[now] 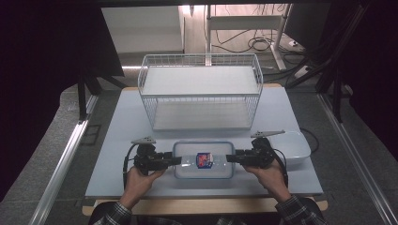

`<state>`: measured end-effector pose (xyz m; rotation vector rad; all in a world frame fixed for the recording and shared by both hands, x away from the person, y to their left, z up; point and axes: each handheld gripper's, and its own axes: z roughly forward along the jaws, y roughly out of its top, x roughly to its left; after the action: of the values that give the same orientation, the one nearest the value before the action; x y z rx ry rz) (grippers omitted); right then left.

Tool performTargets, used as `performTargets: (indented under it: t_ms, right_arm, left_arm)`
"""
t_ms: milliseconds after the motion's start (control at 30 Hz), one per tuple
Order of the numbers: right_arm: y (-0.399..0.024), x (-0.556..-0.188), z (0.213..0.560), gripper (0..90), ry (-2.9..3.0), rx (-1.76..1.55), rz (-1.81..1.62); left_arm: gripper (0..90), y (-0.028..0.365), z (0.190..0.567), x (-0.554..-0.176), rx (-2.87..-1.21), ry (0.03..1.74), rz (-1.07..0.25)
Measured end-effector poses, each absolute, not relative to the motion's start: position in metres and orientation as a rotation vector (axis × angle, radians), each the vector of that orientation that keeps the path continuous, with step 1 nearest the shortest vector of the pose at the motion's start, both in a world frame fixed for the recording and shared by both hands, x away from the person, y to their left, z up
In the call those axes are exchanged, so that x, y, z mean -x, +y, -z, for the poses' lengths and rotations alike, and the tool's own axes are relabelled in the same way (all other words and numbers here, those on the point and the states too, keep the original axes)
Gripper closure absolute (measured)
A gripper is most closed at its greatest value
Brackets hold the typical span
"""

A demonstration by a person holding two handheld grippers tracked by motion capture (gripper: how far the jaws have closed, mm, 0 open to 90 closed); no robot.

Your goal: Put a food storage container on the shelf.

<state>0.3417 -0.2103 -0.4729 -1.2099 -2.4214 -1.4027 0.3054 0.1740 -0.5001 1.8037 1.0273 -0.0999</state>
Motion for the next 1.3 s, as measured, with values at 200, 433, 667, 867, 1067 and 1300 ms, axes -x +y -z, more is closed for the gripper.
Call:
performTargets:
  t_ms: [200,433,667,867,1067,1300]
  right_arm:
    - [-0.208,-0.343,0.468,52.4,-2.476,1.194,1.437]
    - [-0.208,-0.346,0.461,52.5,-2.483,1.187,1.474]
    - [-0.21,-0.351,0.451,54.2,-2.473,1.179,1.537]
    - [-0.207,-0.356,0.443,54.9,-2.484,1.172,1.566]
    - [-0.205,-0.36,0.459,55.0,-2.495,1.18,1.515]
    - [-0.208,-0.358,0.475,51.1,-2.484,1.135,1.502]
  left_arm:
    - [52.7,0.174,0.498,-0.306,-1.804,1.026,0.071]
    - [53.1,0.174,0.49,-0.309,-1.785,1.016,0.05]
    - [53.3,0.173,0.478,-0.314,-1.796,1.0,0.024]
    - [53.3,0.176,0.475,-0.317,-1.777,1.001,0.014]
    - [53.2,0.176,0.498,-0.32,-1.8,1.027,0.059]
    - [53.1,0.177,0.503,-0.316,-1.786,0.999,0.045]
